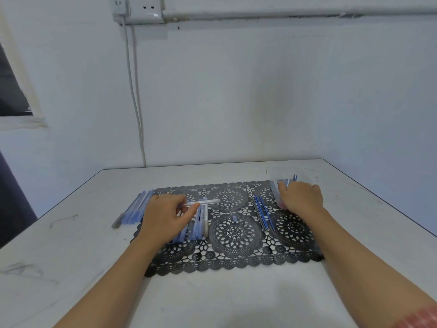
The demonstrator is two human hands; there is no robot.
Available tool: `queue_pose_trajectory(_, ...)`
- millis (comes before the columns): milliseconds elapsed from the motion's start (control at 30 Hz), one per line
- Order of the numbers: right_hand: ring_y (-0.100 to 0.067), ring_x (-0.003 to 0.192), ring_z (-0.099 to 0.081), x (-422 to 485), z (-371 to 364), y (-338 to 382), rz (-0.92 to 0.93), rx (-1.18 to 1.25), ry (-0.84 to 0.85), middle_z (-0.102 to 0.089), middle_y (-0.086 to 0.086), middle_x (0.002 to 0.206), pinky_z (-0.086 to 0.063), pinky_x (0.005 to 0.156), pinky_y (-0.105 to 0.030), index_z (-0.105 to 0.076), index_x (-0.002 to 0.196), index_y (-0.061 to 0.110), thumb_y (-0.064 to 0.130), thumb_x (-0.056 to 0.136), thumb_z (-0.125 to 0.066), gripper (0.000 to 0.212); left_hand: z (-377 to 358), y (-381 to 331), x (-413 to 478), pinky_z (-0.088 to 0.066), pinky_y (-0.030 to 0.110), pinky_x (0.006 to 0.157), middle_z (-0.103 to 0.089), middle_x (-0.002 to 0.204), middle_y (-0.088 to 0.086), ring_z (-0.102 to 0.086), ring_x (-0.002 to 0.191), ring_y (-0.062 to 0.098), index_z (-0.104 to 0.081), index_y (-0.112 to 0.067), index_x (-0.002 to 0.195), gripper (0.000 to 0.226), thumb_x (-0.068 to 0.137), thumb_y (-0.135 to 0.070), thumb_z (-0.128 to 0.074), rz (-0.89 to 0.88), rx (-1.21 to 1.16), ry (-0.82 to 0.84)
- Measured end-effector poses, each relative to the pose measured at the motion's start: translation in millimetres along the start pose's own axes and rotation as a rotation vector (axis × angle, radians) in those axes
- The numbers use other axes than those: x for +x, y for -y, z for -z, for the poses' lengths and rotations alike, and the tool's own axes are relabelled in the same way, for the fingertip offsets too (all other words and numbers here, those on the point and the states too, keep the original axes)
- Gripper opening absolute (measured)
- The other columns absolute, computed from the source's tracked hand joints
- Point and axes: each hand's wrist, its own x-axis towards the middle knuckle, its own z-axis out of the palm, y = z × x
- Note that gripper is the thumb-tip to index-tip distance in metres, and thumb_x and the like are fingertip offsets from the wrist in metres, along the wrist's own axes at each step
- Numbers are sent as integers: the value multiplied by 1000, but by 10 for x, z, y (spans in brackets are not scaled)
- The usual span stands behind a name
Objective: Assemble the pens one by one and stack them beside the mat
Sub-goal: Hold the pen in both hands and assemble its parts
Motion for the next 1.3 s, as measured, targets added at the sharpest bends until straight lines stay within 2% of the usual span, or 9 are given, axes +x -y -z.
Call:
queue_pose_trajectory(67,-23,77,-52,-19,44,6,0,25,20,-48,-3,72,-29,76,-35,-61,95,11,34,98,-18,49,2,-4,0,-30,28,61,-38,45,-9,-39,47,2,-34,-31,52,42,80,-62,-41,-2,0,0)
queue_pose_trajectory(167,-24,83,-55,-59,94,8,14,81,-2,-47,-3,74,-34,82,-36,-46,78,15,30,99,-22,35,10,-13,-1,-28,28,60,-37,44,-9,-38,46,2,-34,-32,52,41,79,-62,-40,-3,3,1)
queue_pose_trajectory(333,-22,67,-48,-75,58,21,-48,166,-113,-46,0,61,-30,75,-32,-43,54,13,29,96,-34,46,28,-30,-1,-26,27,58,-34,43,-10,-37,45,2,-30,-33,51,41,79,-60,-42,-16,-13,-6)
queue_pose_trajectory(500,-27,73,-61,-21,39,3,-177,544,-208,-68,-12,76,-48,70,-34,-70,75,1,16,86,-54,24,22,-23,0,-27,28,60,-35,44,-10,-37,46,2,-31,-33,52,41,79,-61,-42,-6,-10,-3)
queue_pose_trajectory(567,-26,83,-64,-13,57,-1,-219,656,-224,-71,-13,91,-49,72,-29,-74,90,3,4,84,-57,18,22,-16,-1,-28,28,60,-36,44,-10,-38,46,2,-33,-32,52,41,79,-62,-41,1,-12,0)
queue_pose_trajectory(633,-26,91,-64,-1,52,-16,-234,710,-231,-70,-13,100,-45,77,-25,-72,97,4,-3,83,-55,23,24,-20,0,-27,28,60,-37,45,-10,-38,46,2,-34,-32,52,41,79,-63,-40,3,-13,1)
queue_pose_trajectory(1000,-22,85,-63,-14,48,-9,-203,820,-289,-70,-12,91,-46,76,-26,-73,88,6,-2,82,-62,15,19,-13,-1,-27,28,59,-36,44,-9,-37,45,3,-31,-32,52,42,80,-62,-42,-2,-15,-6)
queue_pose_trajectory(1133,-22,83,-62,-25,31,-10,-179,822,-352,-70,-10,87,-48,75,-29,-73,83,9,-5,83,-56,21,17,-19,-5,-30,29,63,-35,44,-10,-37,46,2,-32,-32,52,41,80,-61,-42,-7,-18,-9)
queue_pose_trajectory(1300,-14,84,-56,-56,84,26,-94,841,-449,-67,-9,98,-37,76,-19,-71,95,6,2,90,-52,21,16,-16,3,-30,29,62,-35,44,-10,-37,46,2,-31,-32,52,42,80,-62,-41,-6,-5,-8)
